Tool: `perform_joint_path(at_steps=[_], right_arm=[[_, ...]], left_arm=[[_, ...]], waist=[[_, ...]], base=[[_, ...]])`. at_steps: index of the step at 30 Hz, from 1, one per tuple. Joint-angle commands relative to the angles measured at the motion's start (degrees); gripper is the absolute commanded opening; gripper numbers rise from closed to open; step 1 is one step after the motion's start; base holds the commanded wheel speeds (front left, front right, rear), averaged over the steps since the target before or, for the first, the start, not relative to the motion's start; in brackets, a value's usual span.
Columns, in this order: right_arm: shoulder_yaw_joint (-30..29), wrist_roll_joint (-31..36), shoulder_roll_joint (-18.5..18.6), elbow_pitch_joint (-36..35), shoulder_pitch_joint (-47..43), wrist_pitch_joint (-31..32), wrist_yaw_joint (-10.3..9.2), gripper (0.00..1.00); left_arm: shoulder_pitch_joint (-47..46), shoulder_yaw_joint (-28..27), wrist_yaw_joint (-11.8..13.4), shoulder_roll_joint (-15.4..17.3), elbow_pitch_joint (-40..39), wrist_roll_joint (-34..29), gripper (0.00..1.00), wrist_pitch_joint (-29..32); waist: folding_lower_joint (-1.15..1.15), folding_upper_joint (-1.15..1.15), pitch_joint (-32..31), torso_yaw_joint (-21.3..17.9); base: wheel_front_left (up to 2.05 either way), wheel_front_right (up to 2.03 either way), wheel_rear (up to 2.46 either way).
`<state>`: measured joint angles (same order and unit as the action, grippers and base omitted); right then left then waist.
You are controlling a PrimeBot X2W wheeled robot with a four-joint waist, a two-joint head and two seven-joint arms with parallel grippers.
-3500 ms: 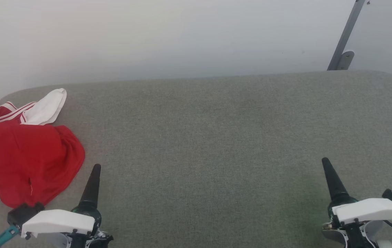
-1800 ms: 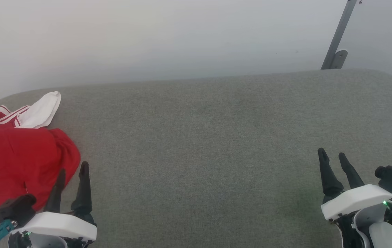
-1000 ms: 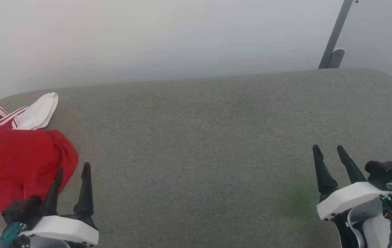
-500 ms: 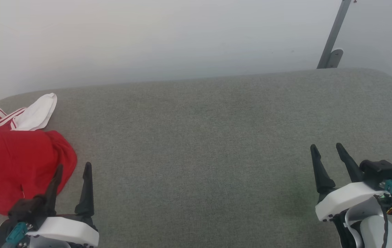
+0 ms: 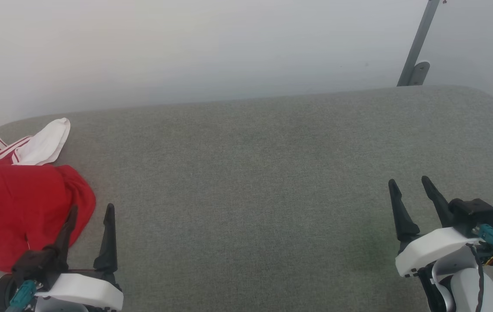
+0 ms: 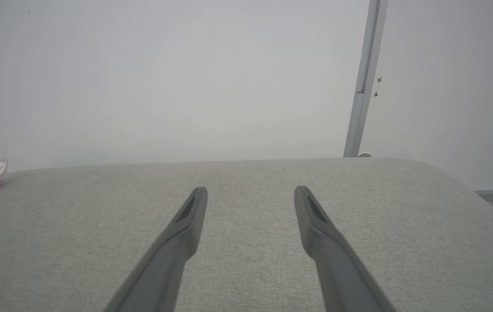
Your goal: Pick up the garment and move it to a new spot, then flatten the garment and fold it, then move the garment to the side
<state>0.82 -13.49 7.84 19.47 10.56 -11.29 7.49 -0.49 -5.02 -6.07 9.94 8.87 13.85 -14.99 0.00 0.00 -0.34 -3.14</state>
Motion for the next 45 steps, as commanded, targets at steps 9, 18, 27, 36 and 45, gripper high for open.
perform_joint_path(at_steps=[9,18,27,36,45], right_arm=[[0.1,0.5,0.1,0.3,0.4,-0.5,0.00,1.00],[2.0,0.0,0.6,0.3,0.8,-0.1,0.01,1.00],[5.3,-0.6,1.1,0.6,1.5,0.5,0.00,1.00],[9.0,-1.6,1.0,1.8,2.5,0.4,0.00,1.00],[10.3,-2.0,0.8,3.1,2.9,-0.1,0.00,1.00]], left_arm=[[-0.1,-0.5,-0.3,-0.3,0.1,-0.3,1.00,-0.3],[-2.2,-1.6,0.9,-0.7,3.1,1.9,1.00,0.1],[-3.3,-3.5,1.7,1.3,3.8,2.7,1.00,0.5],[-2.0,-5.5,1.4,2.0,3.6,6.1,1.00,1.7],[-0.6,-5.0,1.7,1.7,1.9,7.4,1.00,3.3]], waist=[[0.00,0.00,0.1,-0.1],[0.00,0.00,-0.3,2.1],[0.00,0.00,-1.2,7.6],[0.00,0.00,-2.5,14.6],[0.00,0.00,-2.9,19.3]], base=[[0.00,0.00,0.00],[0.00,0.00,0.00],[0.00,0.00,0.00],[0.00,0.00,0.00],[0.00,0.00,0.00]])
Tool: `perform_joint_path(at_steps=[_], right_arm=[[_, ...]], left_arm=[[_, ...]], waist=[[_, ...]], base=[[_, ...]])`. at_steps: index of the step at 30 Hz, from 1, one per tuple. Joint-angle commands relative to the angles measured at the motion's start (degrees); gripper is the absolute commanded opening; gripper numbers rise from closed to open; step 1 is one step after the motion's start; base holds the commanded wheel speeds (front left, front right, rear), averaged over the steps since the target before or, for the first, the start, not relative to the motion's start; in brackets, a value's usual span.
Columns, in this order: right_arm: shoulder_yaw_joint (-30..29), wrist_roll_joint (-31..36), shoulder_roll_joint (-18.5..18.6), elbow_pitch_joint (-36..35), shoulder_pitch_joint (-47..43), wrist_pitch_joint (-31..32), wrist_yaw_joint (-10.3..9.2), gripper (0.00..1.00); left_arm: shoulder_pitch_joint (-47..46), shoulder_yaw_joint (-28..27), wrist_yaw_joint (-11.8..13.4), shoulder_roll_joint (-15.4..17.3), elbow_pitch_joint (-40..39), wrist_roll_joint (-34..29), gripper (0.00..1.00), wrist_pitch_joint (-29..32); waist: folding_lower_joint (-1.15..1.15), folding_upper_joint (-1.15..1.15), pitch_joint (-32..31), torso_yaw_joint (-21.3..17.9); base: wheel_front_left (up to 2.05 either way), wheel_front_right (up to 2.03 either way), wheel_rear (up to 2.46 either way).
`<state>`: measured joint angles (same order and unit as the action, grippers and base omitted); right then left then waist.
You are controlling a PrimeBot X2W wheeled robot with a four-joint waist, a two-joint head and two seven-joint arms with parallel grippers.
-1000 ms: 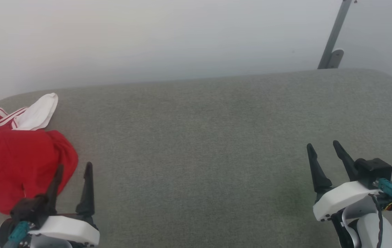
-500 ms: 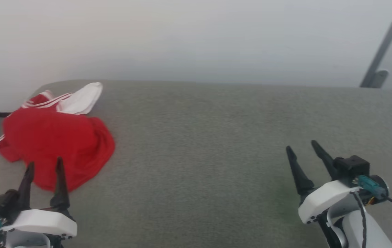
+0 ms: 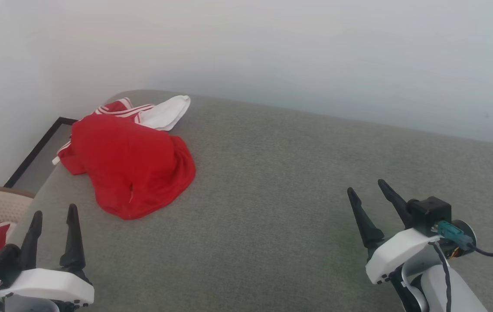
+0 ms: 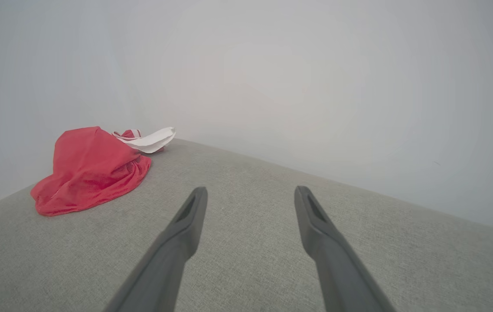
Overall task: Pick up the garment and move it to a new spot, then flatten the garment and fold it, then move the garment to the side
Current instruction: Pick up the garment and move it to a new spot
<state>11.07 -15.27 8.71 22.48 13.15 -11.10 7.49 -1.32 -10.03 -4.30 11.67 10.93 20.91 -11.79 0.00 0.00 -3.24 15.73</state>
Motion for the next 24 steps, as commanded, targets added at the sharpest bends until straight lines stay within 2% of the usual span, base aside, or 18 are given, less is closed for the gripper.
perform_joint_path(at_steps=[1,5,10,17,18,24], right_arm=[[0.1,-0.2,-0.1,0.2,0.4,-0.3,0.00,1.00],[0.2,0.1,-0.1,0.1,0.7,-0.3,0.00,1.00],[0.4,0.5,0.5,-0.9,1.7,0.4,0.00,1.00],[0.9,1.3,1.6,-2.7,5.2,1.6,-0.01,1.00],[0.9,1.3,1.6,-2.7,5.2,1.6,-0.01,1.00],[1.3,1.9,2.6,-5.0,8.9,2.4,-0.01,1.00]], left_arm=[[0.2,0.1,0.0,0.0,-0.2,0.3,1.00,0.2],[-0.8,0.3,0.4,-0.3,-0.3,0.9,1.00,0.7],[-4.8,1.1,-0.6,0.7,-0.1,2.7,1.00,4.3],[-16.9,1.4,-1.7,6.5,4.9,5.1,1.00,10.4],[-16.9,1.4,-1.7,6.5,4.9,5.1,1.00,10.4],[-28.3,1.1,-2.1,11.9,13.4,6.3,1.00,15.1]], waist=[[0.00,0.00,0.1,0.6],[0.00,0.00,0.5,0.9],[0.00,0.00,2.6,0.0],[0.00,0.00,8.6,-4.3],[0.00,0.00,8.6,-4.3],[0.00,0.00,16.3,-9.5]], base=[[0.00,0.00,0.00],[0.00,0.00,0.00],[0.00,0.00,0.00],[0.00,0.00,0.00],[0.00,0.00,0.00],[0.00,0.00,0.00]])
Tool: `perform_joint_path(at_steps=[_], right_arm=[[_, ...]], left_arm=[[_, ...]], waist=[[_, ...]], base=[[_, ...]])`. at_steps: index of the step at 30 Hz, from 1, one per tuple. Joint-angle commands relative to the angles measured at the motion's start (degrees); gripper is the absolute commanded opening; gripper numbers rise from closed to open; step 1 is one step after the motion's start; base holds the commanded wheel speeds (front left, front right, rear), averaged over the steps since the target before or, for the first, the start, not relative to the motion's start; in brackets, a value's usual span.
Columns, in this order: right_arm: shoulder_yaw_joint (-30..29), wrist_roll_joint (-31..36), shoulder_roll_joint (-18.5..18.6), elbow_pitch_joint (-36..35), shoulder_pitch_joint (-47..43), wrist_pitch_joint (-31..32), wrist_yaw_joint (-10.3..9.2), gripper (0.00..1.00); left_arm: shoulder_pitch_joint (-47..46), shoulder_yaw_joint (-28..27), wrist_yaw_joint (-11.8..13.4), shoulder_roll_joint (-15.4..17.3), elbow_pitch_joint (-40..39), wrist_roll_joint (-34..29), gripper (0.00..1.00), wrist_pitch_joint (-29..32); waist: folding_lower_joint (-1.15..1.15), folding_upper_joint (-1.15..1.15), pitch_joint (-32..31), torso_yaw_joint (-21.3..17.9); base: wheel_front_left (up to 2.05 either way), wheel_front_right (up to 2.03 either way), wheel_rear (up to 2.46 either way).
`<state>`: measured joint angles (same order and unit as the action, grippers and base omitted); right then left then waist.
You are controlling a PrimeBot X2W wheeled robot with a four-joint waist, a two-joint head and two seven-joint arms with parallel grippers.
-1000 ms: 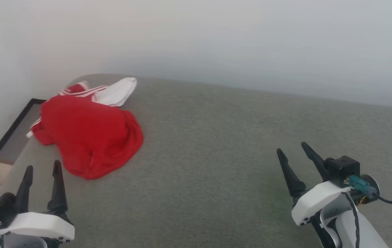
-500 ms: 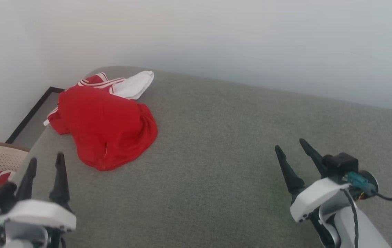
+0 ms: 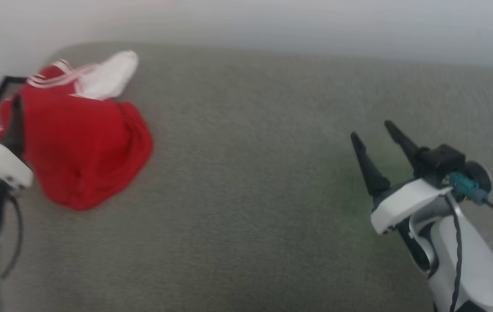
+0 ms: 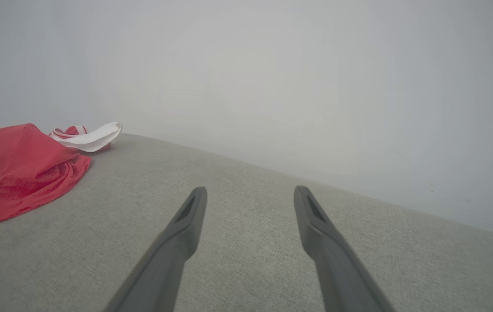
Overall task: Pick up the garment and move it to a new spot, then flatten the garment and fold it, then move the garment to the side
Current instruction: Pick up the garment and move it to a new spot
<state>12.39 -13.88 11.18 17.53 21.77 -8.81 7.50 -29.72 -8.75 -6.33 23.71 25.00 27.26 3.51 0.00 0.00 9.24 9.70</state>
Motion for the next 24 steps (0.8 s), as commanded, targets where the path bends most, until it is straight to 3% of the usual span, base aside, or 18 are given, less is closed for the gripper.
perform_joint_path(at_steps=[1,8,13,18,24], right_arm=[[0.0,0.6,0.2,-0.4,0.9,0.2,-0.02,1.00],[-0.7,1.4,1.1,-3.2,4.3,0.7,-0.02,1.00],[-2.0,2.2,2.2,-5.3,5.7,1.5,-0.02,1.00],[-2.3,2.7,3.4,-7.6,6.4,2.5,-0.02,1.00],[-2.7,3.4,3.6,-9.5,6.4,3.7,-0.02,1.00]], left_arm=[[-1.6,-0.2,-0.1,0.5,1.1,0.3,1.00,0.7],[-12.5,0.2,0.7,4.5,15.7,1.1,1.00,7.7],[-19.5,1.0,1.9,6.5,25.3,1.0,1.00,13.1],[-24.7,3.3,2.8,6.6,33.5,0.2,1.00,20.0],[-26.0,5.0,2.8,3.3,40.9,0.3,1.00,23.1]], waist=[[0.00,0.00,5.3,-4.3],[0.00,0.00,14.5,-9.1],[0.00,0.00,19.0,-10.5],[0.00,0.00,21.8,-10.8],[0.00,0.00,23.1,-10.9]], base=[[0.00,0.00,0.00],[0.00,0.00,0.00],[0.00,0.00,0.00],[0.00,0.00,0.00],[0.00,0.00,0.00]])
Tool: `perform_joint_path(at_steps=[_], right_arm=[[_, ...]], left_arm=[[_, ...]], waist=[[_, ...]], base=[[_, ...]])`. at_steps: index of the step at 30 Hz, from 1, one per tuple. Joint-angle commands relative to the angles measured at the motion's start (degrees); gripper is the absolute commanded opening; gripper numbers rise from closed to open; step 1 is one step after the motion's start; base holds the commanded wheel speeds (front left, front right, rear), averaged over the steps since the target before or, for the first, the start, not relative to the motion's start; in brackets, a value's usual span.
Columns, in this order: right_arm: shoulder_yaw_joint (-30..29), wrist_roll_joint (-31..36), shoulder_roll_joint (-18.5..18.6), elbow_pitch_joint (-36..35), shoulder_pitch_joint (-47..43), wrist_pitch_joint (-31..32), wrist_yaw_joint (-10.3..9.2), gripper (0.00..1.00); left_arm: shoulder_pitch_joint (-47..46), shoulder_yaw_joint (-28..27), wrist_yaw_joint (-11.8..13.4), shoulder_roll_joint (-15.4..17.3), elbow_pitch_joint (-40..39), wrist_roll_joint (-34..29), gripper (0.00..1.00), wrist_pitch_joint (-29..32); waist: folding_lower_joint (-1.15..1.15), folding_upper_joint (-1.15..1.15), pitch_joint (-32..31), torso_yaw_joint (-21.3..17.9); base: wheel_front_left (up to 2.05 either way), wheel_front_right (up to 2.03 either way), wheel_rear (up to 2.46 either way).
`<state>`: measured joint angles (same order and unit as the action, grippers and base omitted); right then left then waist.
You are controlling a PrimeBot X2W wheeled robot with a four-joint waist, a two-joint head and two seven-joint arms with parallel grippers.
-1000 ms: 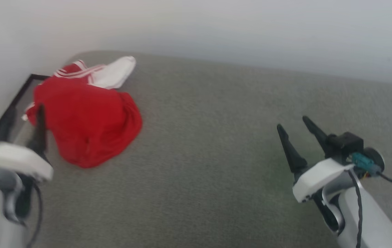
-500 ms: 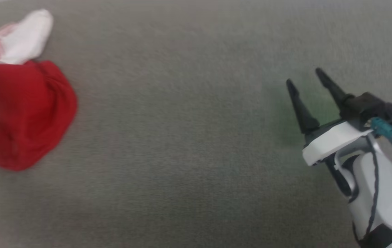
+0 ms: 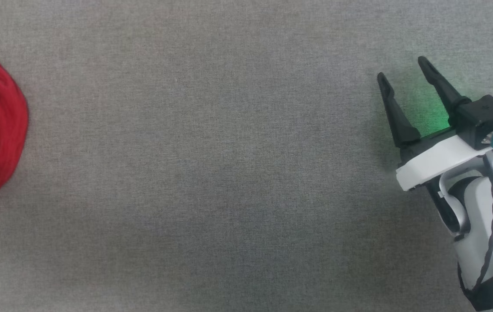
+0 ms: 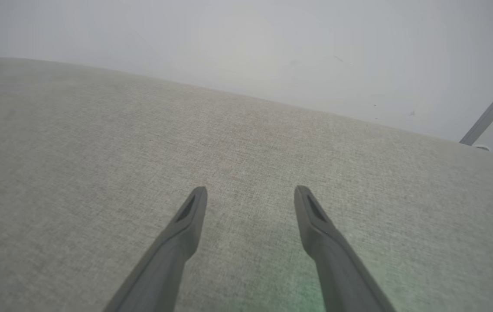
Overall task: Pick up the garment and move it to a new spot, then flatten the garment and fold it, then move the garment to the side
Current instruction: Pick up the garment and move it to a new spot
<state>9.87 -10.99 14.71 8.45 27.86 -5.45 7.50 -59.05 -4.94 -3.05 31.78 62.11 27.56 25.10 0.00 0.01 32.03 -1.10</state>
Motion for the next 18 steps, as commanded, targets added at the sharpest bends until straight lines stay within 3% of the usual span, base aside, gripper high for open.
perform_joint_path(at_steps=[1,2,9,18], right_arm=[[-0.3,0.6,0.0,-0.6,0.3,0.4,-0.02,1.00],[-0.4,0.7,-0.1,-0.8,0.1,0.5,-0.02,1.00],[-2.0,1.3,0.1,-0.8,-1.5,0.4,-0.02,1.00],[-3.1,0.7,-0.5,0.9,-3.5,-0.4,-0.02,1.00]], left_arm=[[3.1,1.3,-0.7,-5.2,4.5,0.0,0.36,1.0],[2.9,1.4,-0.7,-5.5,4.9,0.0,0.00,0.2],[-1.8,2.7,-2.6,-1.3,3.7,-1.7,0.00,-10.1],[-5.1,7.2,-4.3,1.7,0.1,-3.6,0.00,-15.0]], waist=[[0.00,-0.01,0.4,0.0],[0.00,-0.01,0.3,0.1],[0.00,-0.01,-2.6,2.2],[0.00,-0.01,-9.0,5.1]], base=[[0.00,0.00,0.00],[0.00,0.00,0.00],[0.00,0.00,0.00],[0.00,0.00,0.00]])
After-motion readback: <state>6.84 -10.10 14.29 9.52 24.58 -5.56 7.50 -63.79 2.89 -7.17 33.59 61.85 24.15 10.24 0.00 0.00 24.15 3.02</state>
